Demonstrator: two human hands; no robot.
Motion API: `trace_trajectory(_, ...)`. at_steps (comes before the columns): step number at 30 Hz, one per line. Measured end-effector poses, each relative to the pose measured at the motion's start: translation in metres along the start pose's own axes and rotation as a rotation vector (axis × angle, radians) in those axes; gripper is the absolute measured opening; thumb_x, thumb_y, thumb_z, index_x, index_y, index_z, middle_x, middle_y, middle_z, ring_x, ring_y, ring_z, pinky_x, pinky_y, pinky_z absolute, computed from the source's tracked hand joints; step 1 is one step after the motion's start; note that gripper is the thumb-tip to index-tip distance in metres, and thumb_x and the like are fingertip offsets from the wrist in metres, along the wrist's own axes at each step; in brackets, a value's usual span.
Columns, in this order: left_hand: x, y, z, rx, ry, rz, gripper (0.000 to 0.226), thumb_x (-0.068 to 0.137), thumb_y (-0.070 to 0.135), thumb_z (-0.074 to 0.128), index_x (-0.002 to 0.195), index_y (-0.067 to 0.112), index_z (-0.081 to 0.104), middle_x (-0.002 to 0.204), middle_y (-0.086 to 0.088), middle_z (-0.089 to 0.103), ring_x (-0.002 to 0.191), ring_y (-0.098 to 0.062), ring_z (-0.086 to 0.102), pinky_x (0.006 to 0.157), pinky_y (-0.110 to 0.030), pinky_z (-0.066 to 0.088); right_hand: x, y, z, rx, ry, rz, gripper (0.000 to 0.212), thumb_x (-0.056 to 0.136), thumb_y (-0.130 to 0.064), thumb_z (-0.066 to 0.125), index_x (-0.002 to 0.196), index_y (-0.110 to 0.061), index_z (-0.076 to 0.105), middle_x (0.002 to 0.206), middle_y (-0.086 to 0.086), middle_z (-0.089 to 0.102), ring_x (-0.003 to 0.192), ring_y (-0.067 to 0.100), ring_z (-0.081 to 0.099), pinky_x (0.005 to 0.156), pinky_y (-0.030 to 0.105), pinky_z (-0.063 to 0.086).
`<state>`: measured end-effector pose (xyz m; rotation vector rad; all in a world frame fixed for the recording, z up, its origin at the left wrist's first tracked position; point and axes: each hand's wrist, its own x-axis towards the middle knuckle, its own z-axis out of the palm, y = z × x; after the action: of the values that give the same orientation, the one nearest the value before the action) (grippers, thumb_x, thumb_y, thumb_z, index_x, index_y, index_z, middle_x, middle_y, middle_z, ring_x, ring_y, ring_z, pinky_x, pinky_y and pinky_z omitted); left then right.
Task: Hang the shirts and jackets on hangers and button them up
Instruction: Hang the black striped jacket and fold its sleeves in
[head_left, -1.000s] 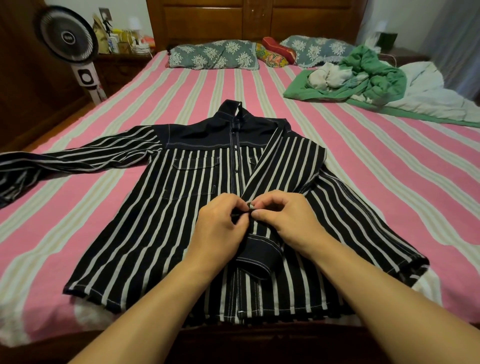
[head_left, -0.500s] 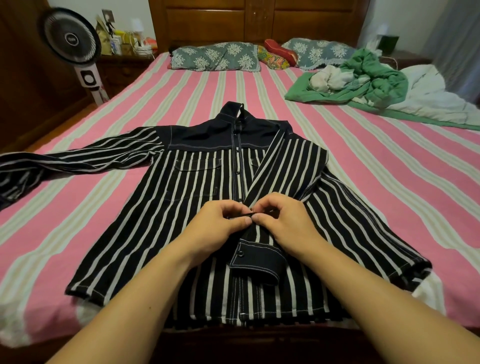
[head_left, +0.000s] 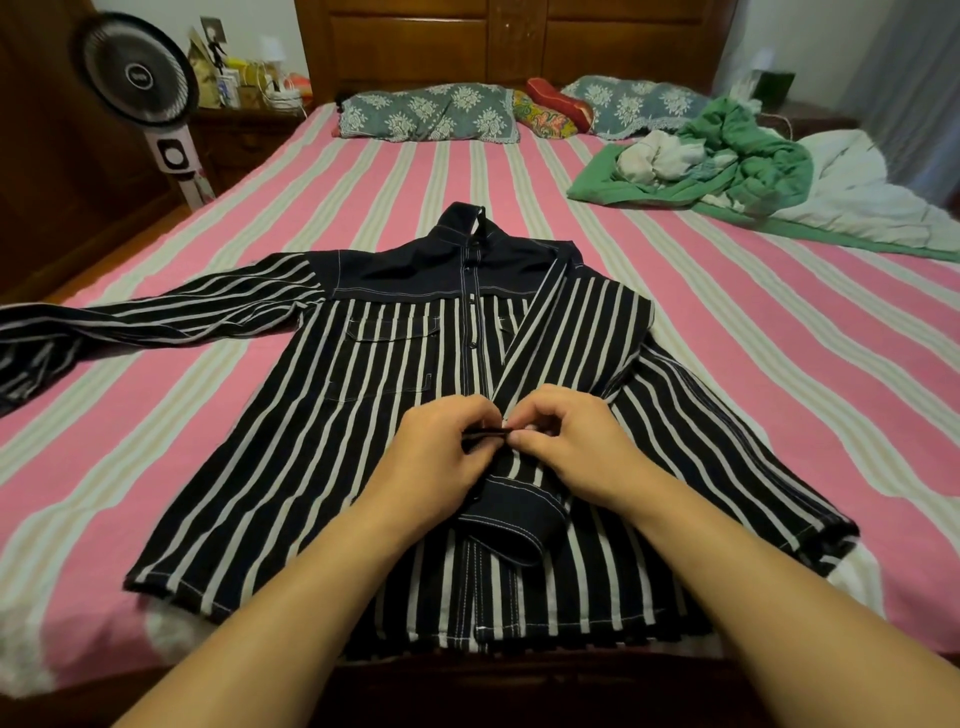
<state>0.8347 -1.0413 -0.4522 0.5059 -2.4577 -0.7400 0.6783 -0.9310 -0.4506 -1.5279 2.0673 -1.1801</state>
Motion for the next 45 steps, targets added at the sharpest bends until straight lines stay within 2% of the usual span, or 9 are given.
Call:
trace_trajectory(8, -0.003, -0.004, 0.011, 0.034, 0.157, 0.079, 0.016, 0.088, 0.005, 0.073, 0.096, 0.019, 0.075, 0.087, 0.007, 0.068, 0.08, -0.008, 0.063, 0.073, -0.03, 0.054, -0.003, -0.004, 0.007, 0.0, 0.007, 0.007, 0.03, 0.085, -0.014, 0.077, 0.107, -0.034, 0.072, 0.1, -0.016, 0.07, 0.087, 0.001, 0.065, 0.083, 0.019, 0.052)
trace_trajectory(12, -0.005, 0.0, 0.014, 0.103, 0.206, 0.101, 0.012, 0.089, 0.005, 0.071, 0.092, 0.017, 0.073, 0.08, 0.006, 0.061, 0.07, -0.011, 0.058, 0.062, -0.031, 0.051, 0.0, -0.001, 0.007, 0.067, 0.077, 0.038, 0.014, 0.084, -0.012, 0.078, 0.093, -0.022, 0.08, 0.088, -0.011, 0.071, 0.085, 0.001, 0.067, 0.081, 0.014, 0.05)
trace_trajectory(19, -0.006, 0.004, 0.017, 0.148, 0.223, 0.05, 0.008, 0.09, 0.016, 0.07, 0.096, 0.013, 0.067, 0.09, 0.002, 0.065, 0.08, -0.013, 0.061, 0.071, -0.035, 0.055, 0.003, -0.006, 0.017, 0.013, 0.148, 0.107, 0.012, 0.082, -0.014, 0.078, 0.077, -0.024, 0.074, 0.082, -0.009, 0.067, 0.081, 0.005, 0.063, 0.078, 0.023, 0.05)
trace_trajectory(25, -0.005, 0.001, 0.013, 0.194, 0.264, -0.028, 0.006, 0.086, 0.012, 0.07, 0.088, 0.012, 0.064, 0.082, 0.001, 0.064, 0.073, -0.014, 0.06, 0.065, -0.038, 0.054, -0.003, -0.01, 0.017, -0.011, -0.022, 0.013, 0.012, 0.088, -0.011, 0.073, 0.084, -0.021, 0.076, 0.111, -0.013, 0.068, 0.105, -0.001, 0.061, 0.1, 0.026, 0.048)
trace_trajectory(29, -0.003, 0.003, 0.01, 0.264, 0.239, 0.0, 0.003, 0.088, 0.012, 0.065, 0.089, 0.011, 0.063, 0.079, -0.002, 0.063, 0.068, -0.023, 0.061, 0.06, -0.045, 0.053, 0.0, -0.011, 0.012, 0.03, 0.041, 0.033, 0.027, 0.091, -0.008, 0.069, 0.111, -0.026, 0.071, 0.106, -0.014, 0.07, 0.099, -0.001, 0.064, 0.096, 0.03, 0.053)
trace_trajectory(31, -0.004, 0.006, 0.009, 0.271, 0.245, 0.047, 0.009, 0.093, 0.014, 0.061, 0.097, 0.011, 0.068, 0.088, -0.001, 0.065, 0.073, -0.02, 0.063, 0.063, -0.039, 0.056, 0.001, -0.011, 0.012, -0.056, 0.024, -0.019, 0.039, 0.09, -0.01, 0.071, 0.123, -0.03, 0.068, 0.111, -0.015, 0.066, 0.099, 0.0, 0.062, 0.096, 0.027, 0.052)
trace_trajectory(36, -0.015, 0.011, 0.006, 0.016, 0.188, 0.027, 0.017, 0.091, 0.008, 0.071, 0.103, 0.018, 0.078, 0.103, 0.01, 0.059, 0.094, 0.001, 0.057, 0.086, -0.006, 0.043, 0.002, -0.008, 0.014, -0.132, 0.07, -0.07, 0.032, 0.088, -0.003, 0.067, 0.109, -0.024, 0.077, 0.104, -0.012, 0.071, 0.101, 0.001, 0.063, 0.097, 0.029, 0.052)
trace_trajectory(41, -0.03, 0.008, -0.011, -0.089, 0.079, -0.093, 0.043, 0.089, -0.006, 0.067, 0.109, 0.029, 0.079, 0.112, 0.019, 0.056, 0.113, 0.003, 0.054, 0.096, -0.007, 0.041, 0.003, -0.013, 0.015, -0.145, 0.17, -0.04, 0.028, 0.088, -0.006, 0.066, 0.109, -0.022, 0.077, 0.105, -0.008, 0.073, 0.102, 0.005, 0.064, 0.098, 0.028, 0.05)
trace_trajectory(45, -0.039, 0.012, -0.029, -0.21, 0.158, -0.125, 0.05, 0.087, -0.013, 0.065, 0.108, 0.03, 0.079, 0.107, 0.016, 0.063, 0.109, -0.005, 0.062, 0.092, -0.012, 0.047, 0.001, -0.02, 0.016, -0.048, 0.241, -0.016, 0.016, 0.084, -0.007, 0.074, 0.079, -0.02, 0.066, 0.095, -0.014, 0.071, 0.091, -0.002, 0.065, 0.082, 0.021, 0.052)
